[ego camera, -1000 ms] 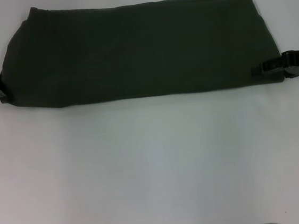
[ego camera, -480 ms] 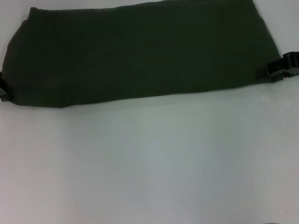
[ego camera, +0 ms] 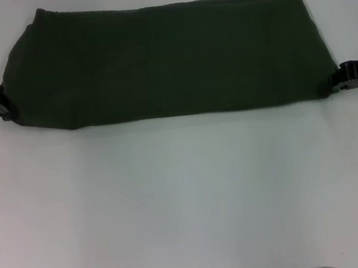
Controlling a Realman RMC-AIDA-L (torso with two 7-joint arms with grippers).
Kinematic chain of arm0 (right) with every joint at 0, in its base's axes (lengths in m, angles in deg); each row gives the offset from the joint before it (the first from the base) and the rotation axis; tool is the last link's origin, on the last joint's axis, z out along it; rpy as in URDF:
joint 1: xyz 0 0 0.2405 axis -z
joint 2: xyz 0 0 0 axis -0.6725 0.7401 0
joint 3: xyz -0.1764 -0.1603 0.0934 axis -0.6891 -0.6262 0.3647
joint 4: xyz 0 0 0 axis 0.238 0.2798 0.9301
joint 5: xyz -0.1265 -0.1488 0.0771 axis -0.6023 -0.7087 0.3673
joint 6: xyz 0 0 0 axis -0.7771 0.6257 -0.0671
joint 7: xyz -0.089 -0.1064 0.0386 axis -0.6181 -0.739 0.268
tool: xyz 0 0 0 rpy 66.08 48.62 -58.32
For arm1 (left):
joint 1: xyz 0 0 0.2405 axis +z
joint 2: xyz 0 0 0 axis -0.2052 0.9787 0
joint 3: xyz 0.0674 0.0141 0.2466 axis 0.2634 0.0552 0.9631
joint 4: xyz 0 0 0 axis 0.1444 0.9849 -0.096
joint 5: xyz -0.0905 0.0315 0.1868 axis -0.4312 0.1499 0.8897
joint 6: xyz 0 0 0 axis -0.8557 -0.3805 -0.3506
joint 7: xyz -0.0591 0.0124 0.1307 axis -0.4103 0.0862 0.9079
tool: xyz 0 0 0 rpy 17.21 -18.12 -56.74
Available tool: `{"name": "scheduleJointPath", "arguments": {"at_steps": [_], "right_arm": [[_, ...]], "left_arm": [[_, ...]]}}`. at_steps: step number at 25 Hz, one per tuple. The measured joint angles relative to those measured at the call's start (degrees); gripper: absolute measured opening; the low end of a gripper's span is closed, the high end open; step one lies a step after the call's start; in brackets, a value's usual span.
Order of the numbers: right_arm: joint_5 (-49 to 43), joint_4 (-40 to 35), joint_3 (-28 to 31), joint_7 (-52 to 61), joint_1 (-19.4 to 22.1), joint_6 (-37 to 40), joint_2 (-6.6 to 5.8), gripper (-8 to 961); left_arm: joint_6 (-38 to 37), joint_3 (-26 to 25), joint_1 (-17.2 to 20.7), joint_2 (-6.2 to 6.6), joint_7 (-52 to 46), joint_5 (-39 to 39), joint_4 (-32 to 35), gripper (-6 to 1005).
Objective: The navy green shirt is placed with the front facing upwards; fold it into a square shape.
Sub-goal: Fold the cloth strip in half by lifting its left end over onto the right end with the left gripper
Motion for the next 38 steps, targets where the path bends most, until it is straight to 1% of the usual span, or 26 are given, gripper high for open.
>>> {"name": "scheduleJointPath", "arguments": {"at_steps": [1,4,7,10,13,16,20,21,23,30,33,38], "right_arm": [[0.00,-0.01,0.00,0.02,-0.03,0.01,-0.02,252],[0.00,-0.03,0.00,0.03,-0.06,0.76,-0.16,142],[0.00,-0.37,-0.02,-0.20,-0.09,3.80,-0.69,32],[-0.09,-2.02,-0.08,0.03,0.59,6.16,-1.17,21],[-0.72,-3.96,-0.10,0.17,1.71,8.96,-1.31,14],[-2.68,-4.63,-0.09,0.12,2.14,11.47,-1.34,13],[-5.63,-4.67,-0.05,-0.27,2.56,13.34,-0.93,13],[-6.19,-4.68,-0.05,-0.33,2.65,13.58,-0.75,13],[-6.70,-4.68,-0.06,-0.58,2.82,14.30,-0.52,14],[-6.86,-4.68,-0.70,-1.46,2.95,16.83,-0.15,14],[-6.84,-4.67,-1.42,-1.48,2.97,17.03,-0.04,19],[-6.59,-4.66,-1.00,-1.49,2.62,17.09,-0.01,33]], "left_arm": [[-0.01,0.17,-0.03,-0.01,-0.02,0.03,0.00,39],[-0.79,1.08,-0.14,-0.01,-0.07,0.15,0.00,39],[-4.08,1.96,-0.02,0.01,0.20,0.84,0.44,40],[-7.81,2.22,1.47,-0.44,0.42,1.53,3.24,40],[-10.85,2.25,3.22,-0.96,0.49,2.09,6.09,40],[-14.62,2.50,4.26,-1.37,1.26,3.33,7.33,41],[-18.77,3.58,5.43,-2.19,2.23,5.20,8.77,41],[-19.70,3.78,5.85,-2.63,2.28,5.67,9.53,41],[-21.10,4.20,6.28,-3.12,2.49,5.97,10.55,42],[-21.78,5.39,6.51,-3.95,2.61,7.37,10.93,43],[-21.72,5.56,6.57,-4.05,2.63,7.45,10.85,43],[-21.26,5.44,6.60,-4.05,2.62,7.47,10.63,44]]}}
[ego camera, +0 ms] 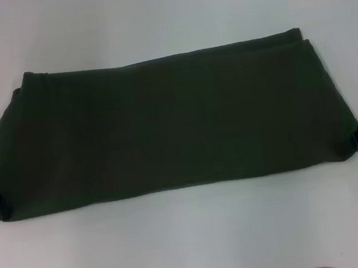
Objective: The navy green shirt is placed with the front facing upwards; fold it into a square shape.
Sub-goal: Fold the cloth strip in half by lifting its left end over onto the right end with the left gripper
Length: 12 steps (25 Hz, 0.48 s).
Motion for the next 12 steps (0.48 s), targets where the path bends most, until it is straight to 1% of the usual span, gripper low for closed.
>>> {"name": "scheduleJointPath", "arguments": {"at_steps": [6,12], "right_arm": [[0.20,0.00,0.24,0.17,-0.24,-0.21,-0.19,50],[0.41,0.00,3.01,0.06,-0.53,0.41,-0.53,66]], "left_arm": [[0.27,-0.57,0.02,0.04,-0.58,0.00,0.23,45],[0.66,-1.28,0.02,0.12,-2.19,-0.01,0.64,45]]}}
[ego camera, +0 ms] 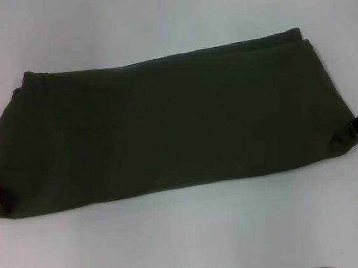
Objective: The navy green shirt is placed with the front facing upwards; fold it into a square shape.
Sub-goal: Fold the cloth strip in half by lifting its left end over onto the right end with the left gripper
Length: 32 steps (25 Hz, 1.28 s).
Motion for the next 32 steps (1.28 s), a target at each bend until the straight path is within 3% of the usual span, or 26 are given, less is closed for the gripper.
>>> {"name": "scheduleJointPath", "arguments": {"at_steps": [5,10,13,16,18,22,27,32], "right_arm": [[0.03,0.00,0.56,0.01,0.06,0.67,-0.32,174],[0.04,-0.01,0.71,0.71,0.36,1.00,-1.24,281],[0.06,-0.06,2.16,1.15,0.44,1.34,-2.50,400],[0.06,-1.55,5.29,1.35,0.47,2.32,-3.65,546],[0.08,-3.05,7.56,1.23,0.39,3.46,-3.84,555],[1.67,-4.32,9.25,0.79,-0.32,5.11,-3.77,572],[2.97,-4.48,8.83,0.10,-1.75,5.24,-2.67,573],[3.01,-4.34,8.46,-1.11,-3.02,4.65,-1.85,574]], "left_arm": [[0.25,0.49,0.00,-0.03,-0.10,0.07,0.48,46],[0.32,0.84,0.23,0.67,-0.21,0.09,1.57,233],[0.24,0.82,0.80,1.21,-0.17,0.13,3.84,444],[-0.13,-0.14,1.12,1.98,-0.19,0.18,6.65,586],[-0.43,-1.38,1.24,2.24,-0.19,0.18,8.62,681],[-1.30,-5.80,0.84,2.92,0.23,-0.23,11.40,726],[0.05,-9.34,-2.45,3.79,0.85,-0.76,3.24,739],[1.58,-10.05,-3.45,2.90,2.25,-2.51,-0.24,741]]}}
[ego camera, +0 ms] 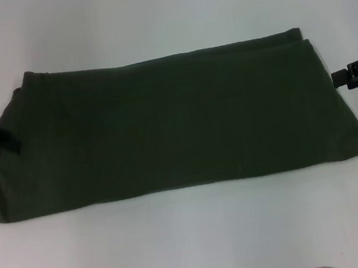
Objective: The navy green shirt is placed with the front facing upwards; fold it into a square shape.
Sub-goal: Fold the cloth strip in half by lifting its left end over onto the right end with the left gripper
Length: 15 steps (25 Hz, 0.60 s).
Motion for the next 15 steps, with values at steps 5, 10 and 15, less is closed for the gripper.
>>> {"name": "scheduleJointPath", "arguments": {"at_steps": [5,10,15], "right_arm": [[0.07,0.41,-0.06,-0.35,-0.29,-1.01,0.14,575],[0.10,0.44,-0.11,-0.38,-0.49,-0.97,0.61,576],[0.10,0.45,-0.09,-0.37,-0.60,-0.88,0.81,577]], "left_arm": [[-0.30,-5.47,0.74,-1.91,6.31,-12.69,1.00,743],[-1.15,-6.27,0.10,0.59,7.80,-17.18,-5.18,745],[0.08,-4.78,0.85,1.81,5.52,-16.39,-5.68,746]]}}
